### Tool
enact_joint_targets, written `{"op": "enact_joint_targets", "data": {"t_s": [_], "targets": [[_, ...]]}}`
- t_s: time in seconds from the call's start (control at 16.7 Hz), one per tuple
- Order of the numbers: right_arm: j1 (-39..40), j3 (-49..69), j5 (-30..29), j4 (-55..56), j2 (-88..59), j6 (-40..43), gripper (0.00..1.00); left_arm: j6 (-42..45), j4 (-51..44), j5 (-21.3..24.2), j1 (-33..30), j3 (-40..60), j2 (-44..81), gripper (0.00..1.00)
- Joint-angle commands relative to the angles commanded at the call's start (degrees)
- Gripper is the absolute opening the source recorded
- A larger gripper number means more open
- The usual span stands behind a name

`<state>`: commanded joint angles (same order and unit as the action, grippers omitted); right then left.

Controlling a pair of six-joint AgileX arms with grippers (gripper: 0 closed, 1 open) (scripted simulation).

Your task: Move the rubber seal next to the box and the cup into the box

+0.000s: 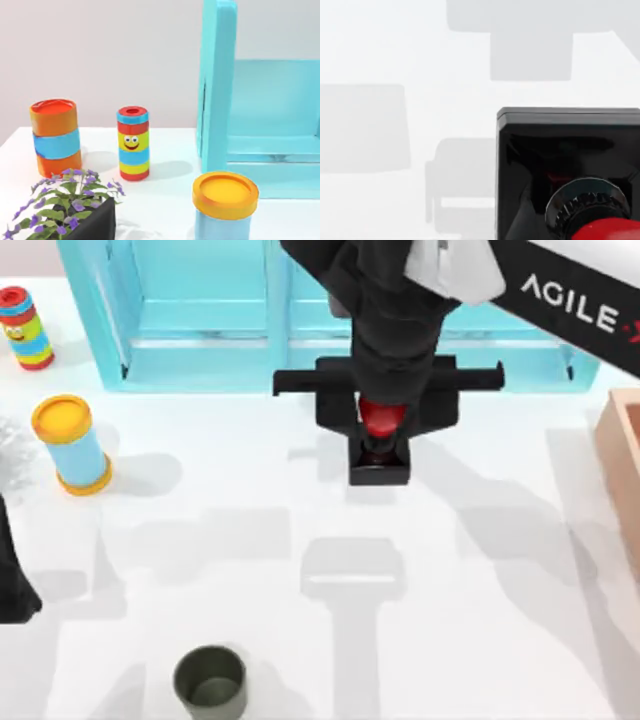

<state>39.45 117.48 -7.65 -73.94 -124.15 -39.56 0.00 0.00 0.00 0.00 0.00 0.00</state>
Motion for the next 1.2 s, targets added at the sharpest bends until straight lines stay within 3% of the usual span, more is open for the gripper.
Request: {"op": "enact_joint_targets", "data": {"t_s": [0.24, 0.72, 1.2], "targets": [[-3.03, -10.99, 0.28, 2.77, 10.1, 3.37, 0.0, 0.0, 0.0, 0.0, 0.0, 0.0, 0.0, 1.0], [-11.59, -44.07, 1.4, 9.93, 37.28, 12.0, 0.0, 0.0, 0.0, 0.0, 0.0, 0.0, 0.0, 1.0], [-13.23, -49.66, 1.69, 11.51, 42.56, 13.77, 0.0, 0.0, 0.0, 0.0, 0.0, 0.0, 0.0, 1.0]]}}
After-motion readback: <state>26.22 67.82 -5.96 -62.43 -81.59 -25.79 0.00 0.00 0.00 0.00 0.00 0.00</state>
